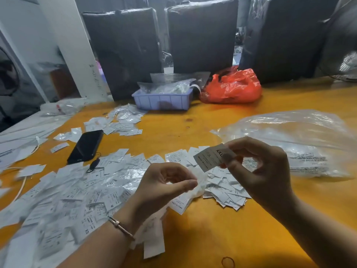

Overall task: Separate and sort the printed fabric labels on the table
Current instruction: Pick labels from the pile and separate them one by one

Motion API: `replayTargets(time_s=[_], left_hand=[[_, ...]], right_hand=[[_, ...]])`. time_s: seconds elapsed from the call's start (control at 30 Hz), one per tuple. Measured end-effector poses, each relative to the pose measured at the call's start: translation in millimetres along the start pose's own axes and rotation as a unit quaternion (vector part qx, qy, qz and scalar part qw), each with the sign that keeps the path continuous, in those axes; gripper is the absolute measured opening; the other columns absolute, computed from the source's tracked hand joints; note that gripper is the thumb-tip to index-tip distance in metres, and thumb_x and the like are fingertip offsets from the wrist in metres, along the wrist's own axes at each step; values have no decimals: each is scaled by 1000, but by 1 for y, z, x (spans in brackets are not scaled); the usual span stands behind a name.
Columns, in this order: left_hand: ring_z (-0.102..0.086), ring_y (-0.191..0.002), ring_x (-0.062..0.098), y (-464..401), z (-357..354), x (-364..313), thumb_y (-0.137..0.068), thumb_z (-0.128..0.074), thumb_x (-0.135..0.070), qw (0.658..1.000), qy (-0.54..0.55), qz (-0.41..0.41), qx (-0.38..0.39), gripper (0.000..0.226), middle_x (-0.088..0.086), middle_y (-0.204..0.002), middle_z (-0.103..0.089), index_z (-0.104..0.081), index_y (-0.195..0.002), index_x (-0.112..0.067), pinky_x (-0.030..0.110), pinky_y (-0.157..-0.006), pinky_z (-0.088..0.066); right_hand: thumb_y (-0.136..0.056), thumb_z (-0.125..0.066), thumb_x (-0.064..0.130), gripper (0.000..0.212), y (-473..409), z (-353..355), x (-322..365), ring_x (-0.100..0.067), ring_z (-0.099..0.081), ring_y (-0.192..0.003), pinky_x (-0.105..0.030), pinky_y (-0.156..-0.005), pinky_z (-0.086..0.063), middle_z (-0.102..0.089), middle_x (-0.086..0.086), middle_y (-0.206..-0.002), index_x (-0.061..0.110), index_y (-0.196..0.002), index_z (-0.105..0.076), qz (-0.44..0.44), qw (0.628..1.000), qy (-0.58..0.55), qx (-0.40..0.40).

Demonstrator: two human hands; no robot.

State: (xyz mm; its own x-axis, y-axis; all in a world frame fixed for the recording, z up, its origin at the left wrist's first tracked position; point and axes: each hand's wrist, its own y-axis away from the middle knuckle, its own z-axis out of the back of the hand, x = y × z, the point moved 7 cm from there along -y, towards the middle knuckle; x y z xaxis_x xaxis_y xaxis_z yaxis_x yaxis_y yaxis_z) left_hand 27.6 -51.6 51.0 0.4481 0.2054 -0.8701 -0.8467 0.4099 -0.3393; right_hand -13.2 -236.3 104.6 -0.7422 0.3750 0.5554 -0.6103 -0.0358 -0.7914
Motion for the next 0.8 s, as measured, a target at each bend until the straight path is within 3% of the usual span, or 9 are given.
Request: replayTargets(time_s=[0.17, 0.23, 0.33, 0.43, 0.63, 0.8], left_hand=[[-67, -69, 18, 0, -1, 0, -79, -79, -15, 1000, -1, -3, 6, 4, 4, -74, -72, -76, -80, -12, 27, -66, -55], [-67, -70, 20, 0, 0, 0, -79, -79, -15, 1000, -1, -3, 4, 5, 4, -75, -72, -76, -81, -12, 28, -67, -55], [-67, -70, 21, 0, -1, -1, -80, -78, -15, 1000, 5, 1, 8, 5, 5, -74, -72, -76, -81, -11, 30, -67, -56], [-68, -70, 21, 0, -2, -1, -79, -78, -17, 1000, 8, 7, 10, 10, 6, -75, -72, -76, -82, -8, 29, -67, -56], [-68, -70, 19, 0, -4, 3, -76, -78, -31, 1000, 8, 20, 18, 20, 5, -73, -72, -76, -79, -12, 30, -68, -57], [-68, -70, 18, 0, -5, 4, -78, -79, -29, 999, 4, 30, 18, 19, 6, -73, -72, -77, -80, -10, 27, -67, -55]], right_hand=[[-73, -68, 1, 10, 0, -3, -2, -7, -67, -64, -35, -49, -52, -70, 9, -75, 7, -81, -70, 13, 1000, 14, 8], [-76, -67, 8, 5, -1, -4, -3, -7, -67, -64, -35, -49, -52, -69, 10, -74, 8, -79, -70, 13, 1000, 6, 15], [-75, -60, 18, 13, -1, -4, -6, -11, -66, -63, -38, -51, -52, -69, 9, -71, 10, -78, -69, -5, 999, -22, 26], [-72, -57, 17, 15, -1, -6, -8, -14, -64, -60, -38, -51, -51, -68, 7, -68, 9, -76, -70, -6, 999, -24, 41], [-70, -62, 9, 10, -1, -16, -14, -5, -61, -62, -25, -51, -49, -68, 10, -68, 11, -74, -72, -7, 996, -1, 91], [-74, -68, 6, 14, 0, -28, -21, -11, -65, -68, -29, -56, -52, -71, 9, -73, 18, -78, -74, -52, 986, -25, 156]])
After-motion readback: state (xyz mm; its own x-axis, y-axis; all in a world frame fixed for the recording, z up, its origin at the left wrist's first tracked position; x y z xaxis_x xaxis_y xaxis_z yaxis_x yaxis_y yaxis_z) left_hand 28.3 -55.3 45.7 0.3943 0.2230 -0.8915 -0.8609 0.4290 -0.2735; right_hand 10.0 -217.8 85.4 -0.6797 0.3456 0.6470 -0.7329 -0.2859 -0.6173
